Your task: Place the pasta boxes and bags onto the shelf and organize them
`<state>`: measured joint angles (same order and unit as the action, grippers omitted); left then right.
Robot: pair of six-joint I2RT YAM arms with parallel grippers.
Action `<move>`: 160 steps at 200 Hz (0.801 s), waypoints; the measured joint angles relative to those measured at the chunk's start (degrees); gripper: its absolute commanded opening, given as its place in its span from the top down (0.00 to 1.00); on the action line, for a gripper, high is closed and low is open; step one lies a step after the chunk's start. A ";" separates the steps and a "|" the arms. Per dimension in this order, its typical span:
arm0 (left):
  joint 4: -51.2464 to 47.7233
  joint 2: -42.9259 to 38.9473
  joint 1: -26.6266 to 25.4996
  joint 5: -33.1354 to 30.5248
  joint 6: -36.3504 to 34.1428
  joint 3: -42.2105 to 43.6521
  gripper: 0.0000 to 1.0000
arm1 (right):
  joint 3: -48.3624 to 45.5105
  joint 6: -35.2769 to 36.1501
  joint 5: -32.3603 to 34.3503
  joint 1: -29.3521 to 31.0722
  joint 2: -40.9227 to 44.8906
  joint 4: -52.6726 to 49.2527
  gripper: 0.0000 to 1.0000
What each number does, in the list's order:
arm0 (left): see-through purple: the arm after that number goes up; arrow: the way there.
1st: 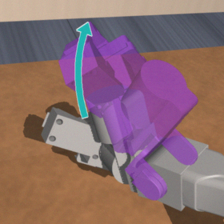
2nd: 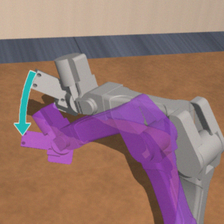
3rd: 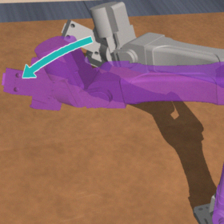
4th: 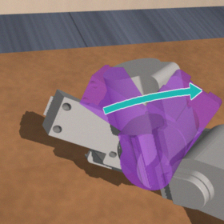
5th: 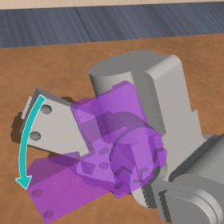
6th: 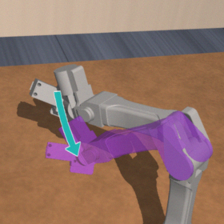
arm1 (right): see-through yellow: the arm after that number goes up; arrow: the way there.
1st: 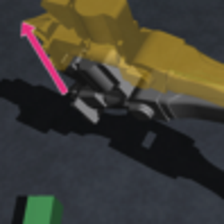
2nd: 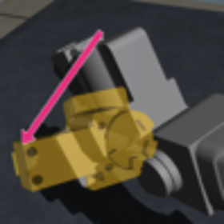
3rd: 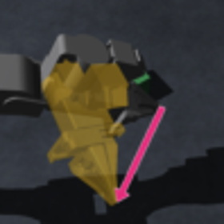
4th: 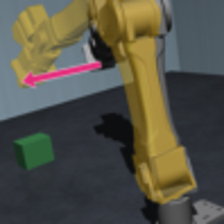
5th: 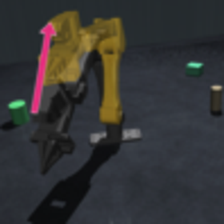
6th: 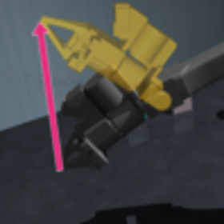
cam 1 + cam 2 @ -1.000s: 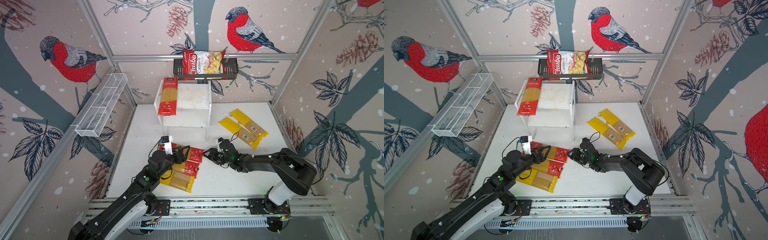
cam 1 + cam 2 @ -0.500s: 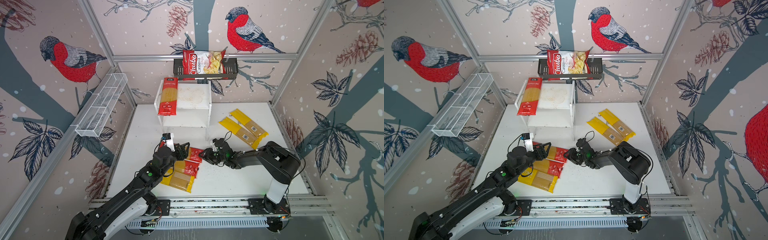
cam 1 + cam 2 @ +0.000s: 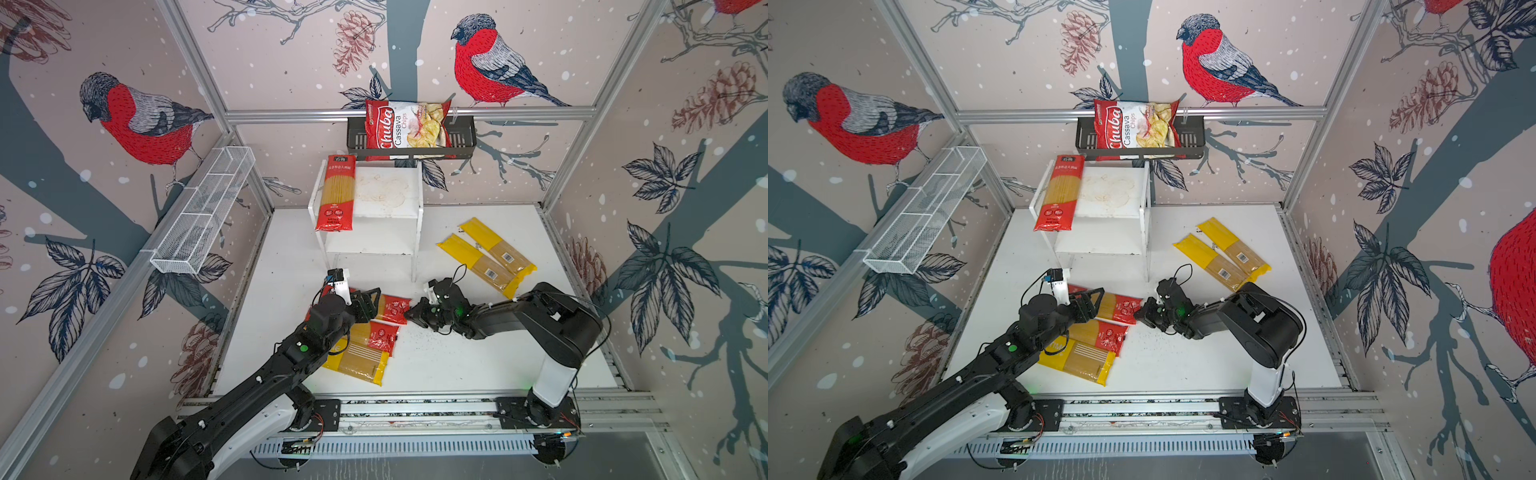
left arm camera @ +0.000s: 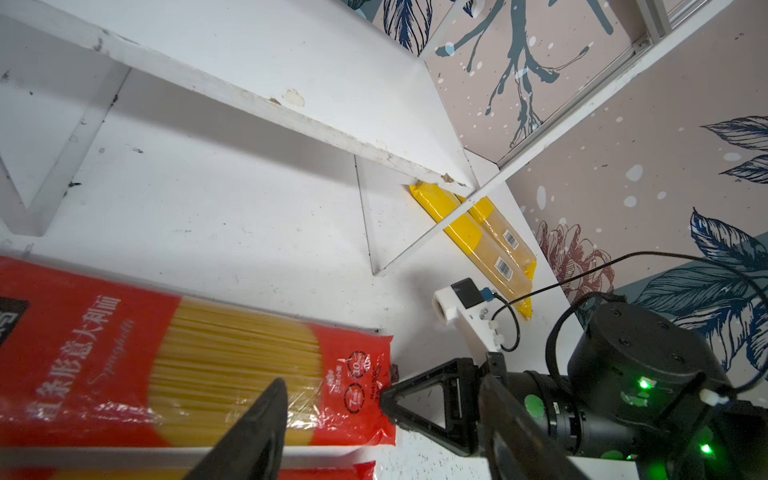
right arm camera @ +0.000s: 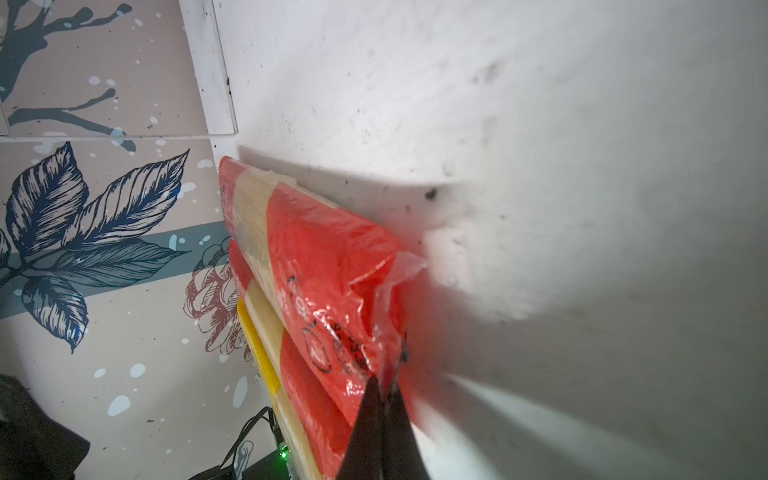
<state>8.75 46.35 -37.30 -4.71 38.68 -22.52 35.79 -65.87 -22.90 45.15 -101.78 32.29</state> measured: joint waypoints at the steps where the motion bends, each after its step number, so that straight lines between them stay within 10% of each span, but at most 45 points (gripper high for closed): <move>1: 0.04 0.07 0.00 0.04 0.00 0.02 0.28 | -0.20 0.00 0.00 -0.15 0.22 -0.11 1.00; 91: 10.25 12.96 -0.33 3.52 1.46 2.43 0.29 | -10.84 10.60 3.63 -13.20 18.25 -17.77 0.93; 160: 10.34 16.37 -6.62 2.47 3.13 3.63 0.29 | -6.99 16.59 16.37 -14.80 26.53 -34.69 0.52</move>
<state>19.09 62.72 -43.92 -2.24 41.80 -18.90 28.80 -49.28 -6.52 30.35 -75.24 -2.39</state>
